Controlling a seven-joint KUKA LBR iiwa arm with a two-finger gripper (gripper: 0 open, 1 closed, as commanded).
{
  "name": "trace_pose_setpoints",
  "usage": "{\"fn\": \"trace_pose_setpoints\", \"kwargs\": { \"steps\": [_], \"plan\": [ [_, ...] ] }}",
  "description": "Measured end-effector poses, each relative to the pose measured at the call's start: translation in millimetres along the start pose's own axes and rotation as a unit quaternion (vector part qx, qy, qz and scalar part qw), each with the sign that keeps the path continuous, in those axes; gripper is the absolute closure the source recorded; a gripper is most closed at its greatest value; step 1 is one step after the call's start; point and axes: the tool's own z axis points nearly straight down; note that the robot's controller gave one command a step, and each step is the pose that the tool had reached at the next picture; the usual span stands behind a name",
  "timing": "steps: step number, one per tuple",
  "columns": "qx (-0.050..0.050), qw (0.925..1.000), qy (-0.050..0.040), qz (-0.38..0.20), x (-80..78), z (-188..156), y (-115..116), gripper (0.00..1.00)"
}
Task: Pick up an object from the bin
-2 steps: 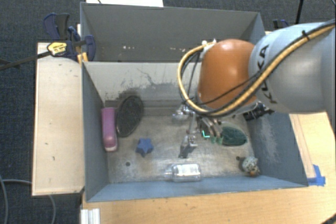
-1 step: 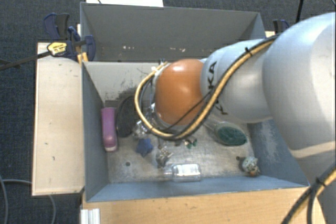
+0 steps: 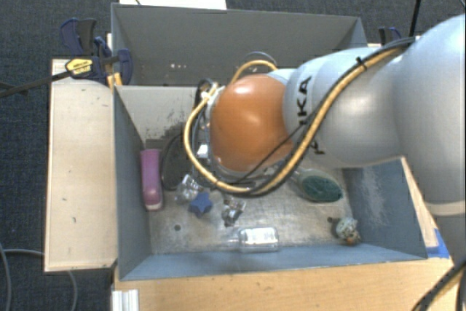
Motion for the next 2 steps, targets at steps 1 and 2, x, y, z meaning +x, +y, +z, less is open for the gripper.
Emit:
{"fn": "trace_pose_setpoints", "kwargs": {
  "steps": [1, 2],
  "plan": [
    [-0.001, 0.9770, 0.0005, -0.213, -12.9, 1.0, -1.4, 0.00],
    [-0.002, 0.9535, 0.0019, -0.301, -26.7, 30.9, 4.3, 0.00]
  ]
}}
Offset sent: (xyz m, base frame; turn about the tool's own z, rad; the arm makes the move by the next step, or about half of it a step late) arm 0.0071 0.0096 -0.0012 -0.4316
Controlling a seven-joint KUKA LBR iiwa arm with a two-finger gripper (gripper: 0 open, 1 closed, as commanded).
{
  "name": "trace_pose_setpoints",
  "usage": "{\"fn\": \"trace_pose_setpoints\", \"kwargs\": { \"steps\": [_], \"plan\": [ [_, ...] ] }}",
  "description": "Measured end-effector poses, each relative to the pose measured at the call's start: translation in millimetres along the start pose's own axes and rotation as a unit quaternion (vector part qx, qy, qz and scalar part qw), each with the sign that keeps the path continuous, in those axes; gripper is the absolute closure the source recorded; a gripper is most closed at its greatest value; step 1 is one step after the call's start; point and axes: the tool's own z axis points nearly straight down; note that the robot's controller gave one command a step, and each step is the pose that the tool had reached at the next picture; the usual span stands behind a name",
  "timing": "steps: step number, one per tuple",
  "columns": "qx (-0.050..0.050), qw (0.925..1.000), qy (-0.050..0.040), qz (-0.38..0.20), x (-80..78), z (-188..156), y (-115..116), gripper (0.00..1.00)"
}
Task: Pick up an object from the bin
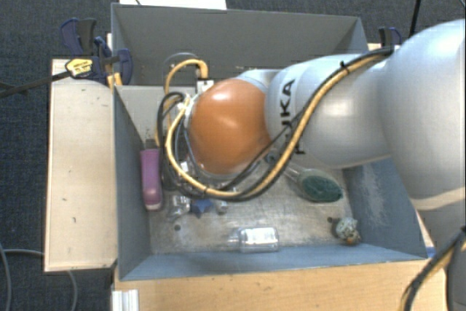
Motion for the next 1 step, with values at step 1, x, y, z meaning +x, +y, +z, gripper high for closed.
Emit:
{"fn": "trace_pose_setpoints", "kwargs": {
  "steps": [1],
  "plan": [
    [-0.001, 1.0000, 0.0002, 0.005, -0.5, -0.5, -0.1, 0.00]
  ]
}}
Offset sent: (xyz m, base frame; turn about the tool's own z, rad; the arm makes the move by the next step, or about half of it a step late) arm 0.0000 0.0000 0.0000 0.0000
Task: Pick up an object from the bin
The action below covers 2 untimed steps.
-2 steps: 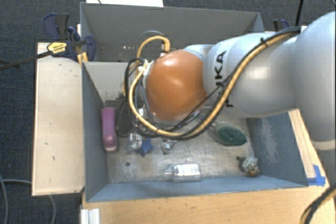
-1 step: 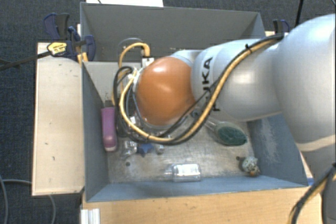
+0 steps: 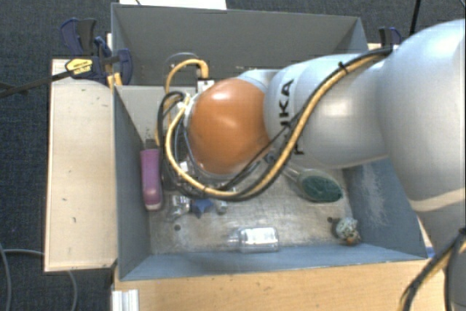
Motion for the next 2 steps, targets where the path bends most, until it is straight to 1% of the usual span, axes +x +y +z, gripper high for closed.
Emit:
{"fn": "trace_pose_setpoints", "kwargs": {
  "steps": [1, 2],
  "plan": [
    [0.001, 1.0000, 0.0000, 0.002, -0.2, -2.2, -1.3, 1.00],
    [0.006, 1.0000, -0.0014, 0.006, -1.4, -119.6, -3.1, 1.00]
  ]
}}
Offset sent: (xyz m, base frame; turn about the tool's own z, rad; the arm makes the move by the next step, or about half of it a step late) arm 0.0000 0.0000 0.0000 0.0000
